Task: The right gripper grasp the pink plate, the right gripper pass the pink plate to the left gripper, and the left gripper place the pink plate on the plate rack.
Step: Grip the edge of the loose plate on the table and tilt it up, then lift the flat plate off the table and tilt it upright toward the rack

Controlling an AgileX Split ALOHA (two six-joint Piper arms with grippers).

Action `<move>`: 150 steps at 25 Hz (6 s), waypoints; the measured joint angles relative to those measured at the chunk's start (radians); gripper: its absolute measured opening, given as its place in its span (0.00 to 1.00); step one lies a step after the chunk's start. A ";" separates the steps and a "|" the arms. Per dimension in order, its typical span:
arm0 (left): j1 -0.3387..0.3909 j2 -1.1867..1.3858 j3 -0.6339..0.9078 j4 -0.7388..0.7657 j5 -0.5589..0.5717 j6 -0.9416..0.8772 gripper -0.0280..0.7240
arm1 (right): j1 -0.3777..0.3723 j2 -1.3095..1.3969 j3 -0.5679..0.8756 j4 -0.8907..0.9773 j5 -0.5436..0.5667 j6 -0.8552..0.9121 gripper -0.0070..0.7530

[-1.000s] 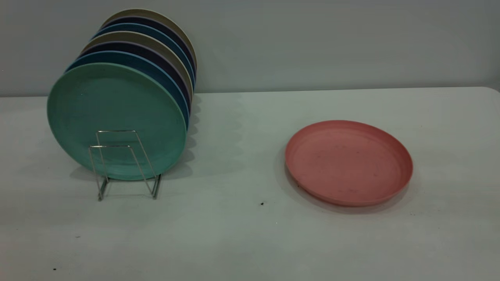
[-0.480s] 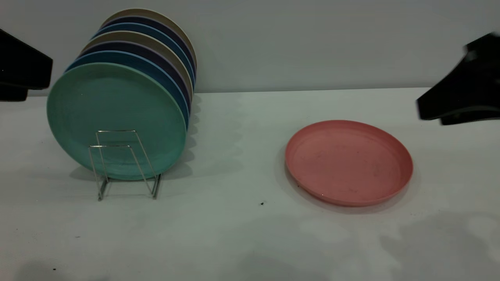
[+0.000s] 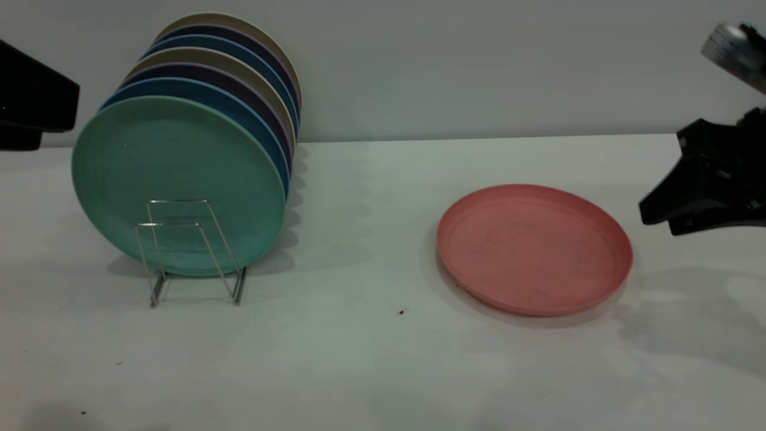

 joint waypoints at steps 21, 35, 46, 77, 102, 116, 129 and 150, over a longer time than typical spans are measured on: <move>0.000 -0.003 0.000 0.000 0.057 0.004 0.63 | -0.008 0.389 -0.316 0.022 -0.017 0.008 0.47; 0.000 -0.003 0.000 0.001 0.083 0.004 0.63 | 0.022 0.407 -0.322 0.112 0.002 -0.011 0.37; 0.000 -0.003 0.000 0.001 0.113 0.004 0.63 | 0.022 0.407 -0.322 0.126 -0.020 -0.016 0.35; 0.000 -0.003 0.000 0.000 0.142 0.006 0.63 | 0.060 0.435 -0.323 0.170 -0.043 -0.018 0.02; 0.000 0.363 0.000 -0.345 0.122 0.285 0.63 | -0.020 0.404 -0.323 0.031 0.434 -0.035 0.02; 0.000 0.663 -0.005 -0.664 0.160 0.576 0.63 | 0.082 0.404 -0.323 0.038 0.430 -0.068 0.02; 0.000 0.666 -0.010 -0.666 0.145 0.580 0.63 | 0.202 0.404 -0.323 0.117 0.478 -0.116 0.03; 0.000 0.666 -0.010 -0.666 0.133 0.580 0.63 | 0.270 0.404 -0.323 0.172 0.522 -0.141 0.03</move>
